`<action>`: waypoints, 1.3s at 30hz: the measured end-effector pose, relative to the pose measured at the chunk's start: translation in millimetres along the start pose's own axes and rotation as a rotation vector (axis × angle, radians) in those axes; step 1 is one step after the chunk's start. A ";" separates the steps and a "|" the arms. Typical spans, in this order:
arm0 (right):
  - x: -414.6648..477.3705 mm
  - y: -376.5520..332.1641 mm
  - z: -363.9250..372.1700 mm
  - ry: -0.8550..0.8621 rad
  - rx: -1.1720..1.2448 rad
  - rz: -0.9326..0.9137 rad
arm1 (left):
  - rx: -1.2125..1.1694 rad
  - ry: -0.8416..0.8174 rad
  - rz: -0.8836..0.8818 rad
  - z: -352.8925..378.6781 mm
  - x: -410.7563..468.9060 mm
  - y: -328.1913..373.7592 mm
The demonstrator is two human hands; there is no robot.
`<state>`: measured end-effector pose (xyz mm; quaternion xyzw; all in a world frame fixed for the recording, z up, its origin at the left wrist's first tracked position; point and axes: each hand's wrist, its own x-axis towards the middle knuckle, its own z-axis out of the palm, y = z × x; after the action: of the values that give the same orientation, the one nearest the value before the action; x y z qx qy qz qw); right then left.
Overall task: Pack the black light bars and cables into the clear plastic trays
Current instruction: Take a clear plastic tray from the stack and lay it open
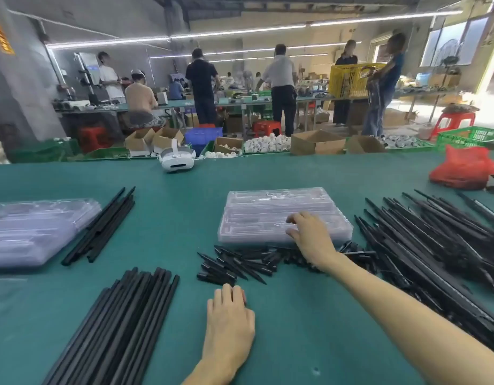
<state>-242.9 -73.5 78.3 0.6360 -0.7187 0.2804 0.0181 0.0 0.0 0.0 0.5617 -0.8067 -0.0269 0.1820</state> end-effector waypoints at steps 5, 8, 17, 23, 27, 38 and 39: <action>23.5 2.0 9.4 -0.162 -0.158 0.012 | 0.003 0.011 0.017 2.1 1.6 -0.4; 28.7 5.9 9.6 -0.136 -0.135 0.059 | 0.002 0.021 0.022 3.2 2.9 -1.1; 42.2 5.7 2.6 -0.260 -0.062 0.131 | -0.004 0.025 0.034 2.5 2.1 -1.4; 48.1 9.4 2.1 -0.282 -0.056 0.118 | -0.006 0.024 0.036 3.9 3.0 -2.3; 52.4 11.1 0.0 -0.302 -0.043 0.119 | -0.003 0.034 0.035 5.2 3.4 -2.8; 56.6 15.6 -1.7 -0.324 -0.019 0.102 | 0.011 0.026 0.025 5.5 4.0 -2.3; 57.0 16.0 -1.4 -0.321 -0.024 0.096 | 0.014 0.027 0.024 5.6 4.1 -2.0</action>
<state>-268.9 -123.9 95.3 0.6372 -0.7453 0.1671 -0.1028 -1.3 -5.4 -4.7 0.5536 -0.8109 -0.0115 0.1892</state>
